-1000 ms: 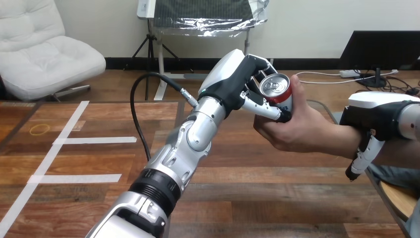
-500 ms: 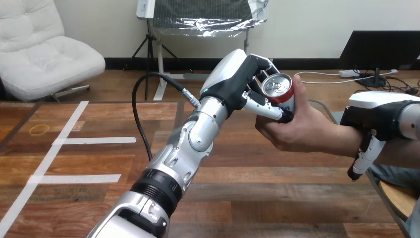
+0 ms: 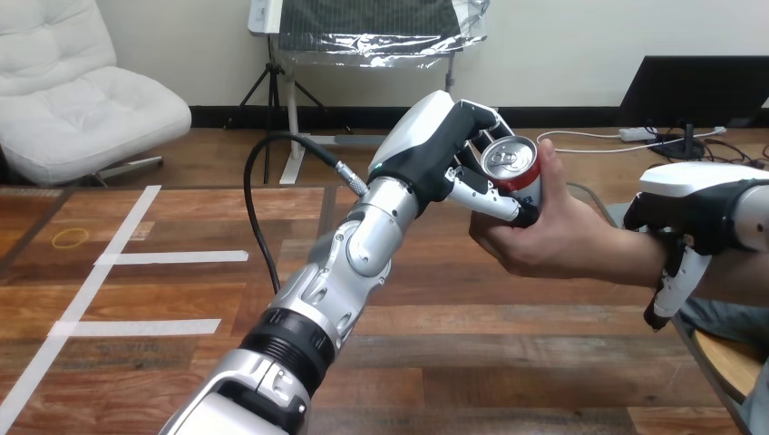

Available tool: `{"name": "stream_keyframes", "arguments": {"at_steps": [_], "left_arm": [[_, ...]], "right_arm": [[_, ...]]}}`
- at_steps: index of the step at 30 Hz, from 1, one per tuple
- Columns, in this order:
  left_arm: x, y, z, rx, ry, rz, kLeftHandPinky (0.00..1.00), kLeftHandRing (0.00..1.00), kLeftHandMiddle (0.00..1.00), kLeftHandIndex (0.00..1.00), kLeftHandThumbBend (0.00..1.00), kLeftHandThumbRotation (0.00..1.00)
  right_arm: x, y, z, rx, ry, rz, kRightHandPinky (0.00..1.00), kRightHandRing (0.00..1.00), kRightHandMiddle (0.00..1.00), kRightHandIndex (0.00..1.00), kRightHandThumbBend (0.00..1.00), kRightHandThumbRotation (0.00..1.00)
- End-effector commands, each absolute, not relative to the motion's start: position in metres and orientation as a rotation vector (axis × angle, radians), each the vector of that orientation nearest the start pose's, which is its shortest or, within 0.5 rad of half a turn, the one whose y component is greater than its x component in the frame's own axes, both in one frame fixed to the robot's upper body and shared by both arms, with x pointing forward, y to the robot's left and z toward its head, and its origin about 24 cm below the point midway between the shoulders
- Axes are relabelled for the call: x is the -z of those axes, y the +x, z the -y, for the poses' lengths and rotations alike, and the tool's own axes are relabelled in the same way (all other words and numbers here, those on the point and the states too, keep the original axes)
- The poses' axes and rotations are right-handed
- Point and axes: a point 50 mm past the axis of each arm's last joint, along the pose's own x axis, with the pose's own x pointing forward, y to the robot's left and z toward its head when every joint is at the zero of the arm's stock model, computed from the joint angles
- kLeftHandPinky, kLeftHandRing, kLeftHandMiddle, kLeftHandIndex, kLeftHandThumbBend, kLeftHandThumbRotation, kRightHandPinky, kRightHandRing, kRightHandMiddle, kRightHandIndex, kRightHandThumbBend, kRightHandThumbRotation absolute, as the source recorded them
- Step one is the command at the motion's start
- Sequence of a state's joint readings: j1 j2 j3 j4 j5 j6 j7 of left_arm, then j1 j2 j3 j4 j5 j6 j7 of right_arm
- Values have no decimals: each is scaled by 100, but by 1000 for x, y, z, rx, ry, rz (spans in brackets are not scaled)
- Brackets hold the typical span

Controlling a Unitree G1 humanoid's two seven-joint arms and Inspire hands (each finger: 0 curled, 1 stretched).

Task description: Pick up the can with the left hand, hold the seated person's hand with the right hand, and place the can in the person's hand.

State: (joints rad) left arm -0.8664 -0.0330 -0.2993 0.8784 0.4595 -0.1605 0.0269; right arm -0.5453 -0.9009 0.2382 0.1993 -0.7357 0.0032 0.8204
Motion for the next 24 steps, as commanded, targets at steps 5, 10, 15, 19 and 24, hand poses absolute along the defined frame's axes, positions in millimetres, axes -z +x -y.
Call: {"name": "stream_keyframes", "arguments": {"at_steps": [5,10,15,19,24], "left_arm": [[-157,367,27,606,790,382,41,47,51,50,65,0],[-157,372,20,605,810,359,44,50,54,53,68,0],[-157,376,13,601,832,341,44,50,55,55,70,0],[-158,378,8,596,845,335,44,51,56,56,70,0],[-159,384,-3,582,857,314,45,52,57,57,68,0]], "right_arm": [[-228,330,258,-354,-1781,-259,66,76,81,82,79,22],[-227,330,259,-353,-1774,-257,71,80,84,85,79,22],[-227,329,261,-349,-1760,-268,74,84,87,87,79,22],[-227,330,261,-348,-1761,-277,76,86,89,88,80,22],[-227,330,262,-347,-1763,-294,79,88,90,89,79,23]]}}
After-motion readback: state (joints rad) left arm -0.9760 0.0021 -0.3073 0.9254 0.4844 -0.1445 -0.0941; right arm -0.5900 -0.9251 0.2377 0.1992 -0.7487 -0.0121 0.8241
